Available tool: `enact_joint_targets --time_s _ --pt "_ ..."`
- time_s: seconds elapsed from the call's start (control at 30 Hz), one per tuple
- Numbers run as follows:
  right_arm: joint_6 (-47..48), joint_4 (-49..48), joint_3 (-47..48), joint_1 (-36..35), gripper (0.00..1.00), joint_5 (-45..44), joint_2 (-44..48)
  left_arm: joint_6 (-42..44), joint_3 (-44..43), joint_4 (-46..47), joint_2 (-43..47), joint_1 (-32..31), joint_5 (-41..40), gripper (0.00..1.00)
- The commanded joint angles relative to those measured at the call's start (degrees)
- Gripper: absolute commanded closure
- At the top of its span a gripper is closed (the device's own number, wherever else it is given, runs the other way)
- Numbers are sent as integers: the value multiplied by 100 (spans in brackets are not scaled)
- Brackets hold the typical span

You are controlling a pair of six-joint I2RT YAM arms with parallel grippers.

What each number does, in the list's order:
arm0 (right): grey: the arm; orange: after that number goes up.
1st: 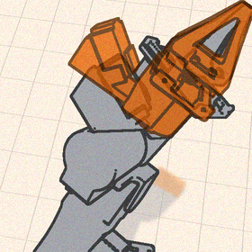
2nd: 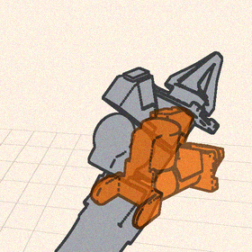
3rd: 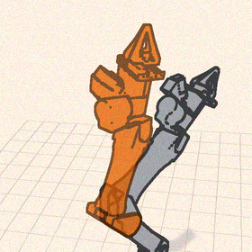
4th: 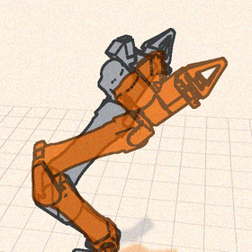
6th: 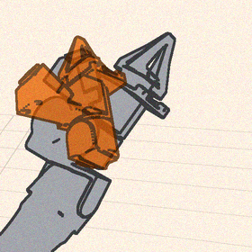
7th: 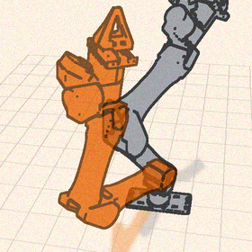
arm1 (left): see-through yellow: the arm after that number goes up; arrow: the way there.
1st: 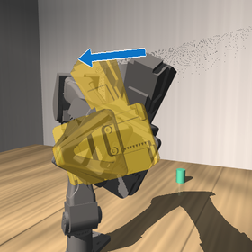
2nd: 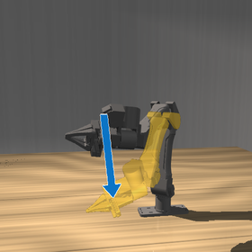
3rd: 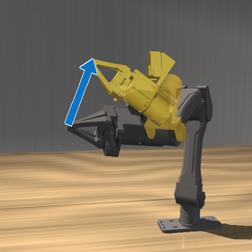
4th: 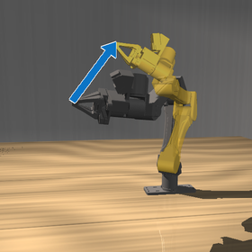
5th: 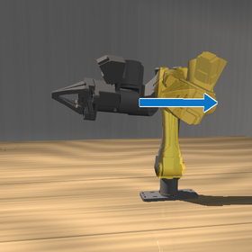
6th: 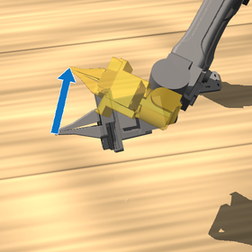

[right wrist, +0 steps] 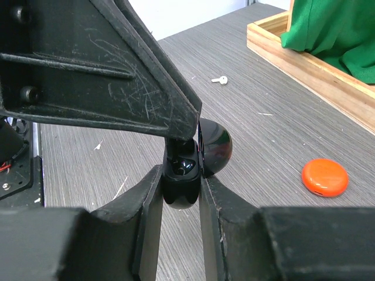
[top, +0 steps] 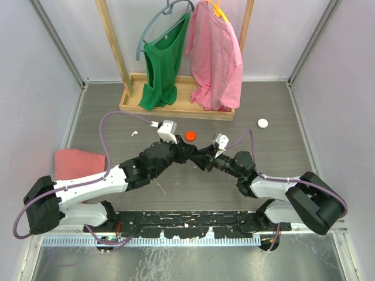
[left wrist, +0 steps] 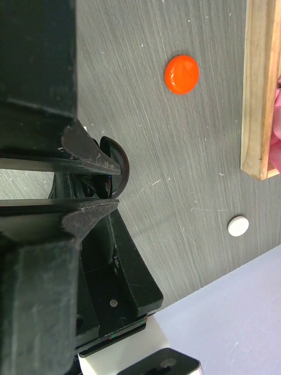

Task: Insert the wireless bluetooth earbuds into the charging case
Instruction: Place the earbud in the charging case.

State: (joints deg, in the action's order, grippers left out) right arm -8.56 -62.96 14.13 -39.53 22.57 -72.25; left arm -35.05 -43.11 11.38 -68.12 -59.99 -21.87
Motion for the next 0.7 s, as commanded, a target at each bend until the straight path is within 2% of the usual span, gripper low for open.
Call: enact_joint_targets --time_s 0.0,0.33,0.4,0.67 --pt "-37 -497 37 -1 88 -33 180 62 21 473 -34 -27 32 96" --pt "-53 -552 14 -2 88 -28 218 76 27 397 -39 -23 -13 95" --pt "-57 -551 11 -2 88 -24 211 85 23 342 -23 -24 -46 91" --pt "-56 -551 15 3 88 -16 220 138 5 199 197 -29 -91 64"
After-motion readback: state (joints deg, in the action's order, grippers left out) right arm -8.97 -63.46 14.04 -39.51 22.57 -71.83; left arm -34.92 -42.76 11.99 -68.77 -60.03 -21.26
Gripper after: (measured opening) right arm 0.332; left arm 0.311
